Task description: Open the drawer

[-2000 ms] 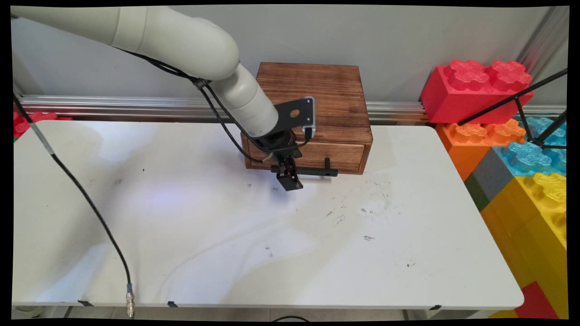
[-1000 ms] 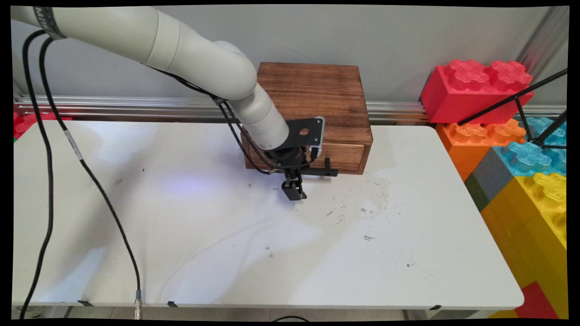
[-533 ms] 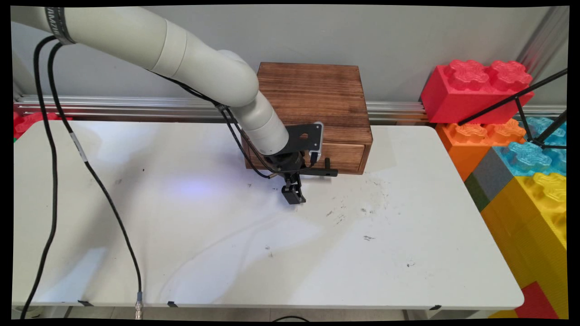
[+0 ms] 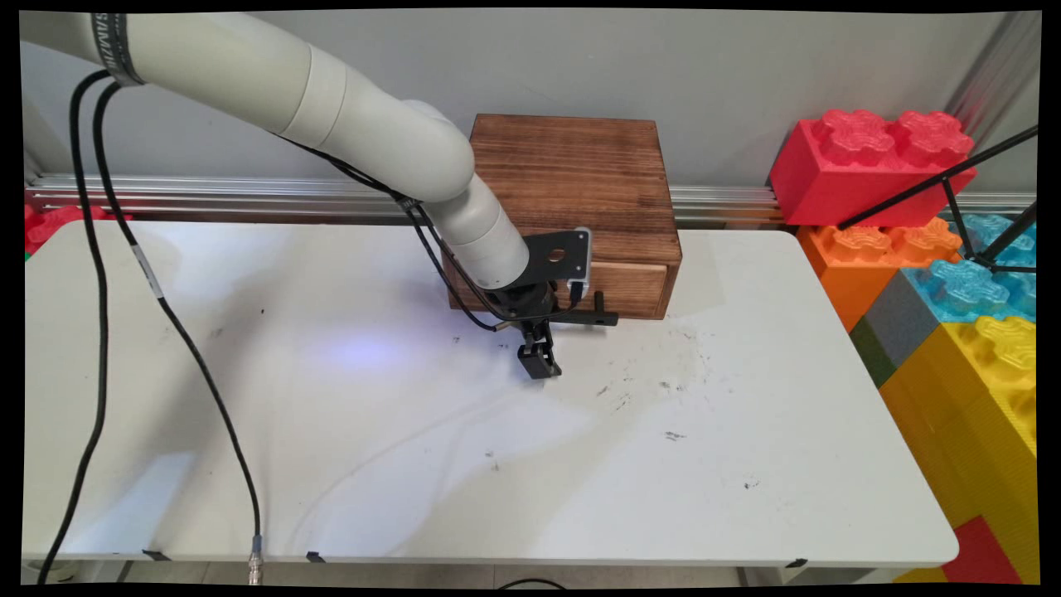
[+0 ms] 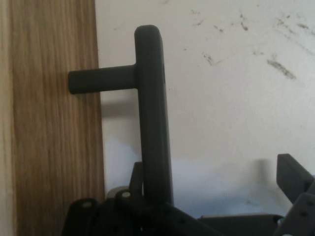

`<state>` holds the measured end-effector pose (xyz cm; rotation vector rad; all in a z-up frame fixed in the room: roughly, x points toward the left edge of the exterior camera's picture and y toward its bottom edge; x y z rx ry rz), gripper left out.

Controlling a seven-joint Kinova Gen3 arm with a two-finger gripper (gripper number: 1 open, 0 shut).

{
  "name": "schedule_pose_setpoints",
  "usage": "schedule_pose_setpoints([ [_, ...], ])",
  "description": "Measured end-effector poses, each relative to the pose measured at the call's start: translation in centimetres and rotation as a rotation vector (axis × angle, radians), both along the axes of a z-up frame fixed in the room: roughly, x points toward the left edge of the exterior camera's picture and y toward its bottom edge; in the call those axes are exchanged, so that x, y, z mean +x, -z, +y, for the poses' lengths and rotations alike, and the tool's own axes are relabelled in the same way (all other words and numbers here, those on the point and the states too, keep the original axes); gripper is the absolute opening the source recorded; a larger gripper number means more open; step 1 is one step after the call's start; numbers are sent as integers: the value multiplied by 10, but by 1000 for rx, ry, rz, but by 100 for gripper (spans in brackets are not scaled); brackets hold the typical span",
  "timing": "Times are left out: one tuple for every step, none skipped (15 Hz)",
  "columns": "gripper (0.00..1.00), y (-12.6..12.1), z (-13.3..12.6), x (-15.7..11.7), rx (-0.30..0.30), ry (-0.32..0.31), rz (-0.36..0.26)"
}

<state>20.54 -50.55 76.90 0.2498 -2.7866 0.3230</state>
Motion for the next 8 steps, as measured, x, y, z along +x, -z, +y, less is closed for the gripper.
schedule_pose_setpoints([
  [100, 0, 1, -1, 2, -3, 3],
  [100, 0, 3, -2, 4, -5, 8],
  [100, 0, 4, -3, 6, -7, 11],
  [100, 0, 7, -4, 7, -10, 14],
  [100, 0, 9, -5, 8, -11, 17],
  [100, -1, 13, -5, 9, -12, 21],
  [100, -1, 16, -6, 11, -14, 24],
  [100, -1, 20, -7, 14, -15, 27],
])
